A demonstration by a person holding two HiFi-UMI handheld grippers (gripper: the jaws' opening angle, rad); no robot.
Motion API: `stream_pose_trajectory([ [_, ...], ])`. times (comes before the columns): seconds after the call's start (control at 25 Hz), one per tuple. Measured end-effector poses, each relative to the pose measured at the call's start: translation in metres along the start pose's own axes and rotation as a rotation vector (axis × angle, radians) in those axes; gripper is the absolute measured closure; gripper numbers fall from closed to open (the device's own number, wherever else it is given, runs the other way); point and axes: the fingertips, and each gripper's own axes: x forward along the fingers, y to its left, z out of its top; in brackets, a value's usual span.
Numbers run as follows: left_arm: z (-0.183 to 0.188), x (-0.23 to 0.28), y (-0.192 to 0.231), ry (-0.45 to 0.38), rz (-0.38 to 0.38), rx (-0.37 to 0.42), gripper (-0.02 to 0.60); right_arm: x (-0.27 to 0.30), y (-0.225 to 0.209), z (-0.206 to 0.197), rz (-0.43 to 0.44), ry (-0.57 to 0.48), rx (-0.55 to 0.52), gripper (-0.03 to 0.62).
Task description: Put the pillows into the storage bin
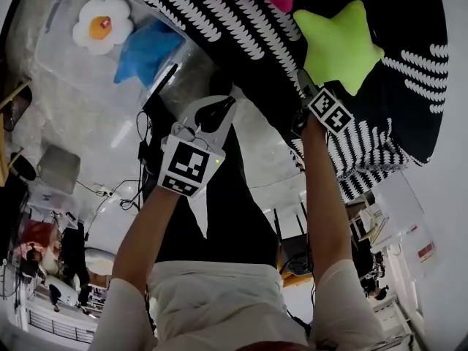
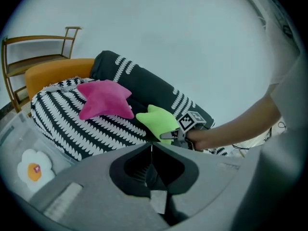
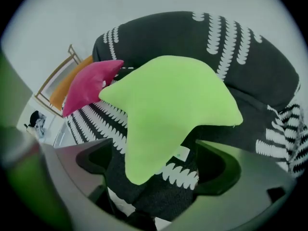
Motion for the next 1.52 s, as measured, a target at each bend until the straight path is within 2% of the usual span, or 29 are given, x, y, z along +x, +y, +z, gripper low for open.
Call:
stream_pose_trajectory([
  [0.28,0.010,0.019,0.017,-0.011,0.037,-0.025,0.561,0.043,-0.006,0.013,-0.018,0.050,0.133,0.072],
  [0.56,0.000,0.013,0.023,-0.005,0.084,-0.050,0.561,0.056,-0.008,0.008,-0.029,0.090,0.147,0.057],
  [0.6,-0.002,0.013,0.025,-0.004,0.088,-0.056,0.561,0.056,-0.009,0.006,-0.037,0.090,0.145,0.078],
  [0.72,0.000,0.011,0.031,-0.010,0.095,-0.069,0.561,0.051,-0.009,0.013,-0.040,0.057,0.118,0.278],
  [0.8,0.004,0.007,0.029,-0.016,0.095,-0.070,0.561,0.043,-0.012,0.019,-0.023,0.041,0.101,0.327],
  [1.04,0.026,-0.012,0.006,-0.034,0.079,-0.034,0.561,0.004,-0.027,0.042,0.012,0.025,0.063,0.348],
  [1.52,0.006,-0.063,0.034,-0.041,0.081,-0.010,0.561,-0.035,0.022,0.029,0.060,0.016,-0.061,0.344],
])
